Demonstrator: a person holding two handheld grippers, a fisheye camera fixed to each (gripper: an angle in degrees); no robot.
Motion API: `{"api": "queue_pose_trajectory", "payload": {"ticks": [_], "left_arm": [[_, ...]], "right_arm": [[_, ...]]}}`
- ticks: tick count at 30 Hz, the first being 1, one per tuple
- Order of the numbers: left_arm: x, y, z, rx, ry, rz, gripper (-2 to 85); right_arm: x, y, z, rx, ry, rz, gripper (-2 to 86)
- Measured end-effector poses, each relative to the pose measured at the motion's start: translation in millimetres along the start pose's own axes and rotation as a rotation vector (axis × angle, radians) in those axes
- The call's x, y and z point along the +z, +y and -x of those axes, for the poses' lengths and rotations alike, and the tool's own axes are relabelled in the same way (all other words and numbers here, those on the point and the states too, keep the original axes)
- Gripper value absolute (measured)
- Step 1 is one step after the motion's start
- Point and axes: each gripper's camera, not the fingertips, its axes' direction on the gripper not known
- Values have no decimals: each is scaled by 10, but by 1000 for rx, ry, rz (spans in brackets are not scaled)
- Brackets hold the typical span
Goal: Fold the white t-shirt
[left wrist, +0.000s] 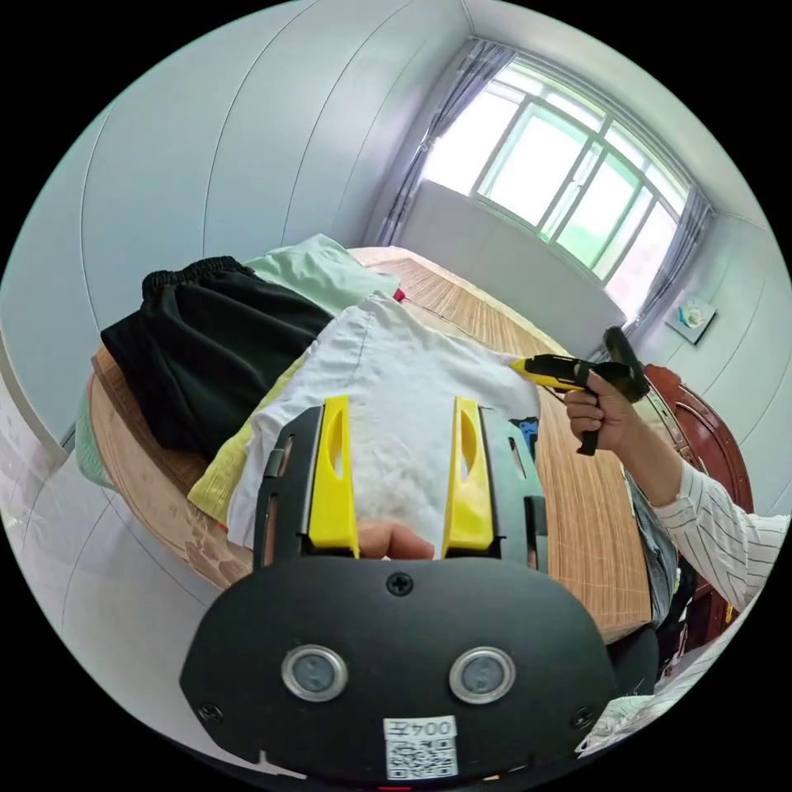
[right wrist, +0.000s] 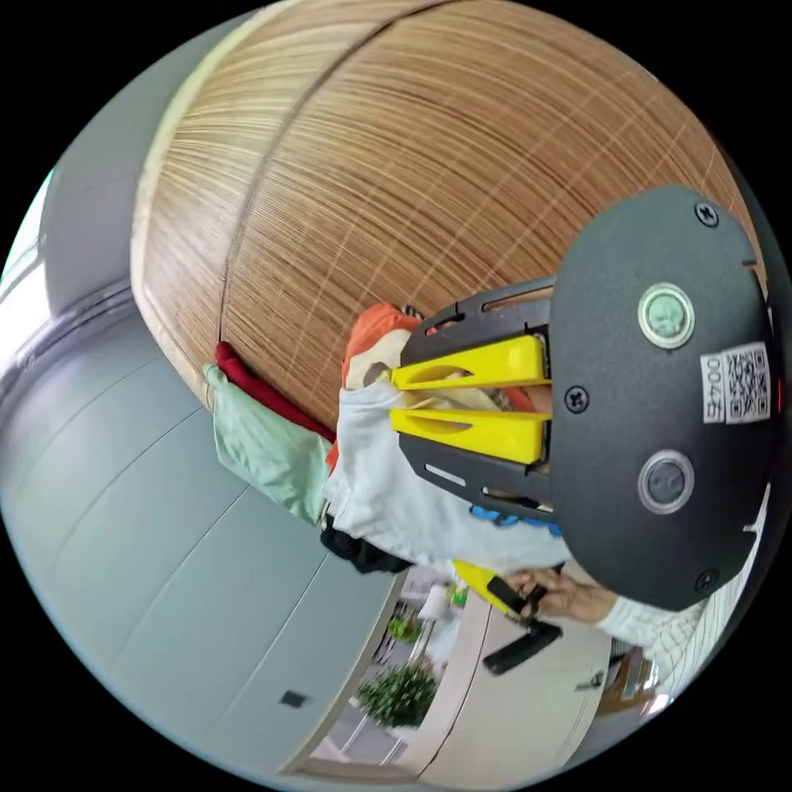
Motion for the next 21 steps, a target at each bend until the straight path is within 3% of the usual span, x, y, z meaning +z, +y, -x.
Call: {"api": "queue_pose_trajectory", "payload": {"ticks": [4,8,11,16,21], "left_arm": [[69,206,-6,-5,-25,-99,131],[-248,180,-72,-26,-24,-207,117],[-641,39,-318,62,-52,-371,98],[95,-907,-703,182,-4,-127,89],[1092,-1556,-847,204,-109,64,98]], "right_arm": [[392,234,-88,32,71,54,88],[63,647,-228,136,-15,-176,84],[-258,939,-70,35,-29,-318,42],[-92,1232,765,-258,54,-240,13],[337,1460,1477,-494,193,-171,74]]}}
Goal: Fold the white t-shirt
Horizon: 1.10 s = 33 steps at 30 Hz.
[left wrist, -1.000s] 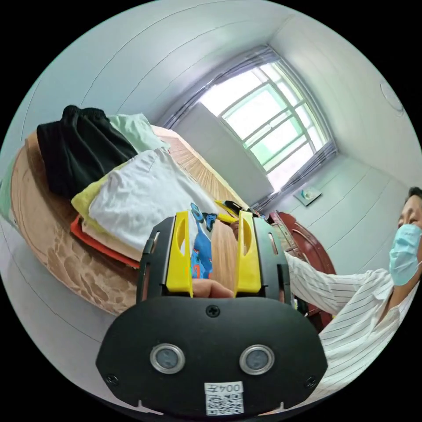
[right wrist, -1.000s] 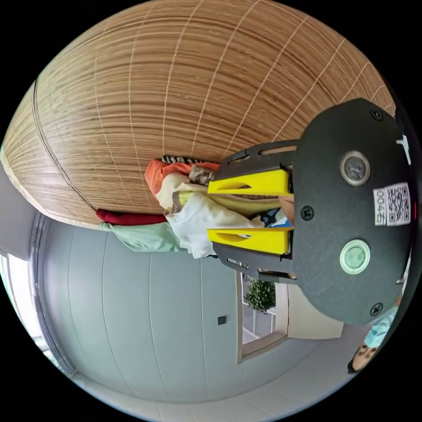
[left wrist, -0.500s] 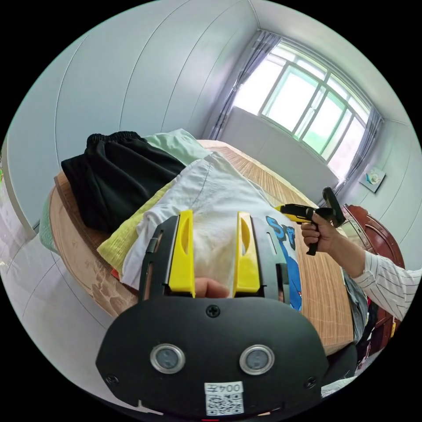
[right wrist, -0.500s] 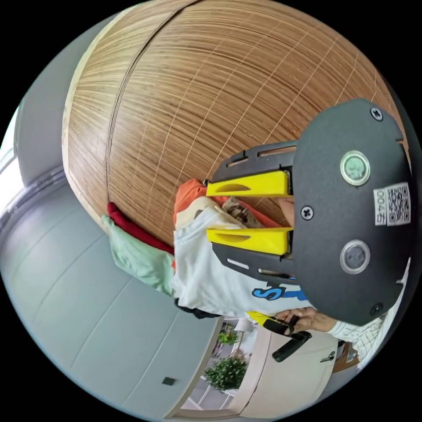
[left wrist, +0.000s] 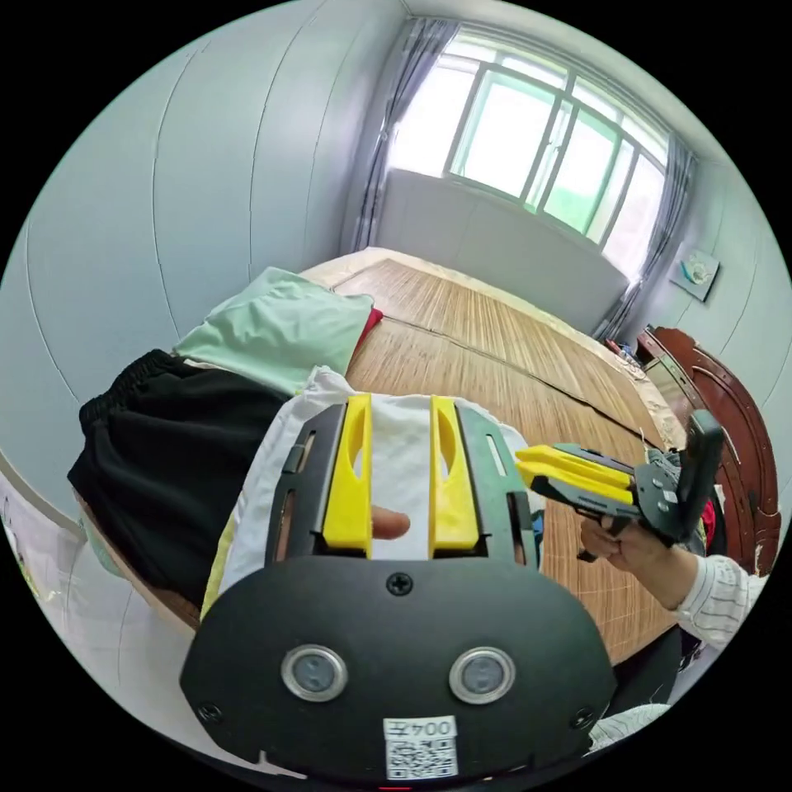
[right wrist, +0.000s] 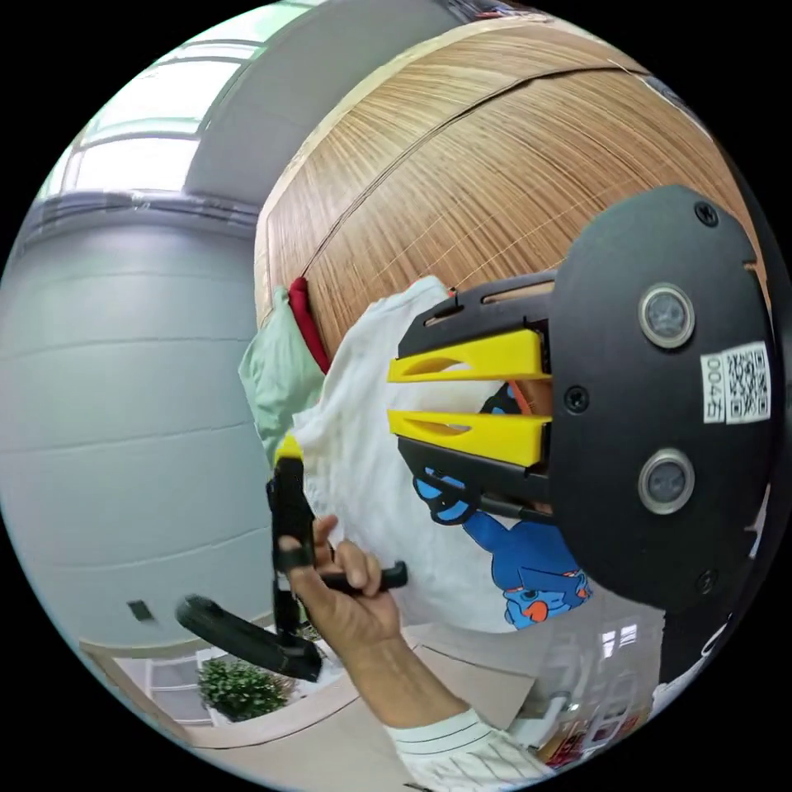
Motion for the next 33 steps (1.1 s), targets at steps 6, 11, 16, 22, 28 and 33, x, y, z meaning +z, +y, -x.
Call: {"api": "queue_pose_trajectory", "payload": {"ticks": [6,11,16,22,28,33], "left_arm": [[789,-114,560,-140,-46,148,65],[994,-94,933,-253,55,162,29],[776,-183,860,-229,21,116,19],[-436,-117,753,-240,234,-112,29],[-1014,582,686,-116,-8,26,48],[-736,1082,1151,-285,7,20,25]], "right_arm": [[512,41,124,-8,-7,185,99],[652,196,30,109,-119,207,97],[271,232,110,100,-111,131,81],[-704,652,546,61,-145,-32,91],[-998,982,1285,-107,-131,-14,113],[-638,1037,1473,-153,-68,143,117]]}}
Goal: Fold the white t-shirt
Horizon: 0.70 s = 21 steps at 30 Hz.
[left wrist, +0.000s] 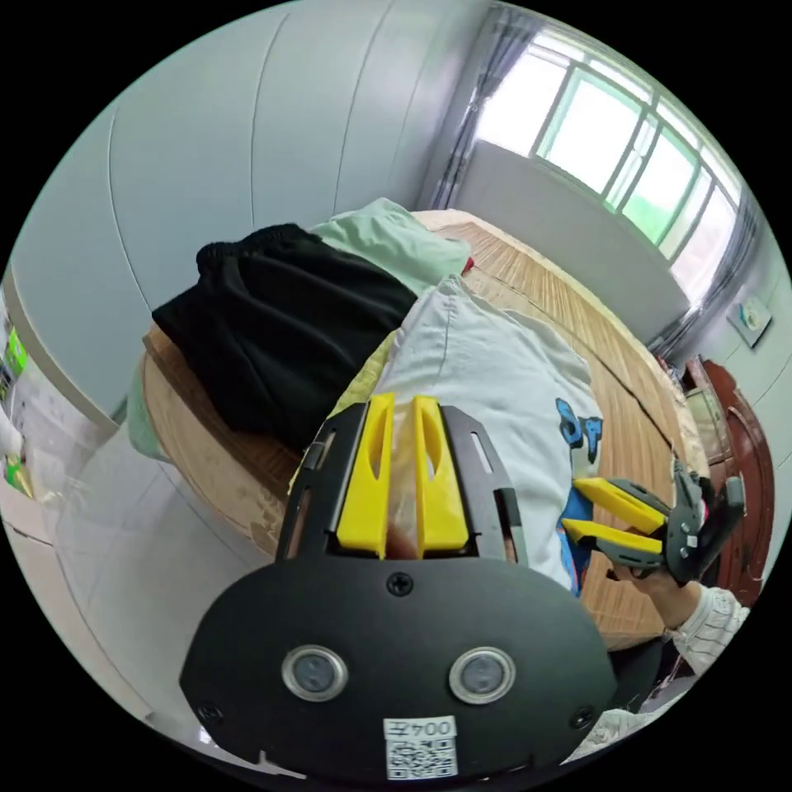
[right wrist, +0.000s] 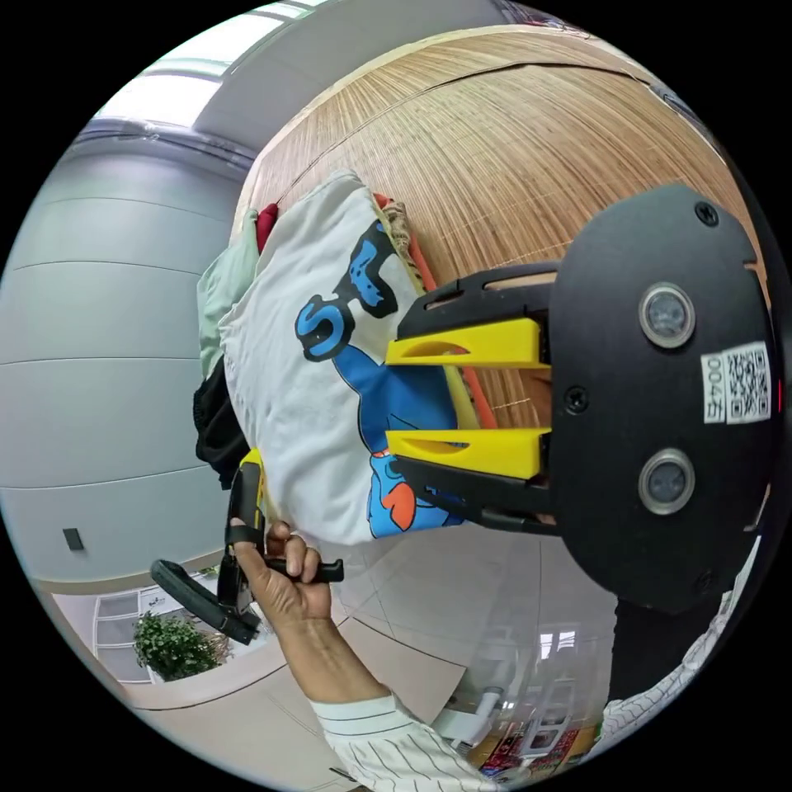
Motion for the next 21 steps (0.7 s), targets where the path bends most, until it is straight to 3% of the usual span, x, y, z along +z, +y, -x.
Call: {"api": "queue_pose_trajectory", "payload": {"ticks": [3,9,16,21], "left_arm": [[-181,30,74,-117,60,-96,15],[-927,274,-706,62,211,-253,9],[-634,1300,-2223,313,316,18,8],[-225,2028,-3520,556,215,200,8]], "right_arm": [[-196,-81,-20,50,9,8,108],[-1127,402,-389,293,-58,-83,36],[-2015,2093,-551,659,-4,61,-6],[-2581,3070,-506,866,153,217,-7]]}}
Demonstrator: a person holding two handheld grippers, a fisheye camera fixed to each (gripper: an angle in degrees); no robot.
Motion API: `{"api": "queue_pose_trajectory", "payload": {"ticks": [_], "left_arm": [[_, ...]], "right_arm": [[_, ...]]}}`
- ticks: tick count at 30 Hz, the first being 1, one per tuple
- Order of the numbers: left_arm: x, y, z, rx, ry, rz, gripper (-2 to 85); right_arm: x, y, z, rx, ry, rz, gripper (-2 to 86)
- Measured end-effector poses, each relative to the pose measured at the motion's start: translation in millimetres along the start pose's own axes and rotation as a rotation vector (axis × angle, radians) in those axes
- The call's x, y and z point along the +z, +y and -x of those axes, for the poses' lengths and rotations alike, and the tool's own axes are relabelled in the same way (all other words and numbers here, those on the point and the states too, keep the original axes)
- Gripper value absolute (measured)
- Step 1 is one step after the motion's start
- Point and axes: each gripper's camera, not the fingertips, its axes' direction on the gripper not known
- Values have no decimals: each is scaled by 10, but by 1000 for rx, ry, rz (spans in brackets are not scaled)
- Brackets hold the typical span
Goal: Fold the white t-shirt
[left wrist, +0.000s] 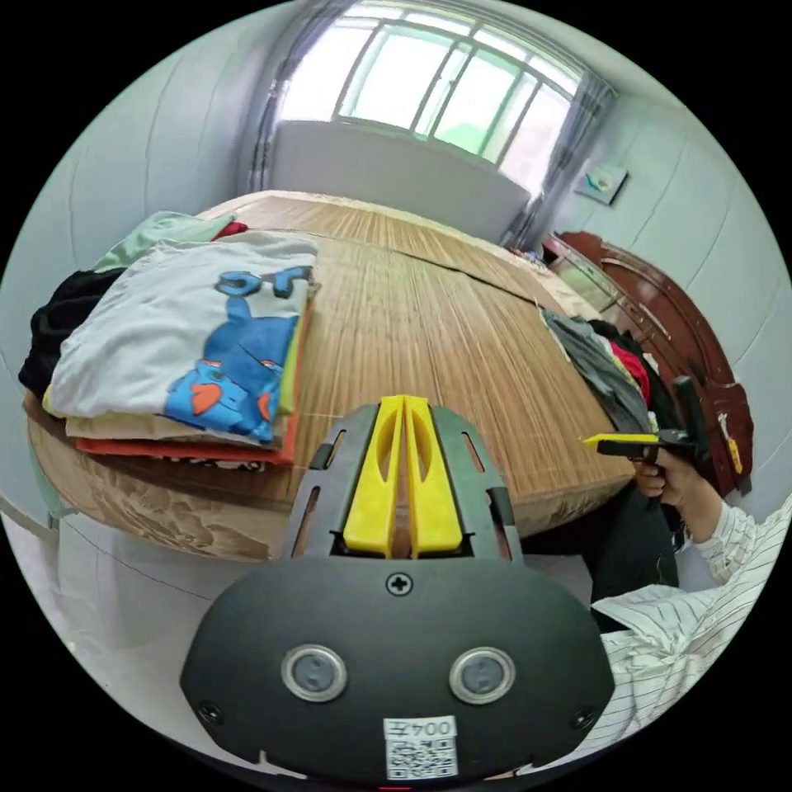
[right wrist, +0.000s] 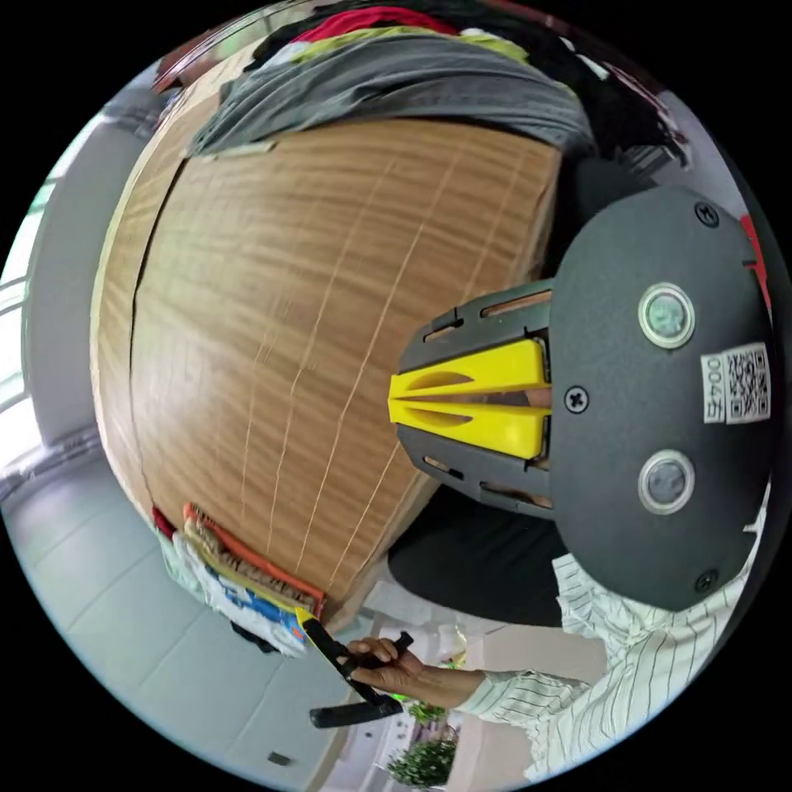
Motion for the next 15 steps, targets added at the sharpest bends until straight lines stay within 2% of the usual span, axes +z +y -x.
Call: {"api": "queue_pose_trajectory", "payload": {"ticks": [4,8,15], "left_arm": [[480,-171,-956,137,-32,112,8],[792,-301,-1460,198,-99,184,7],[1273,-281,-2048,314,-167,321,5]], "right_arm": [[-190,309,-388,116,109,47,0],[-149,404,-404,72,212,109,36],[-228,638,-422,41,175,37,51]]}}
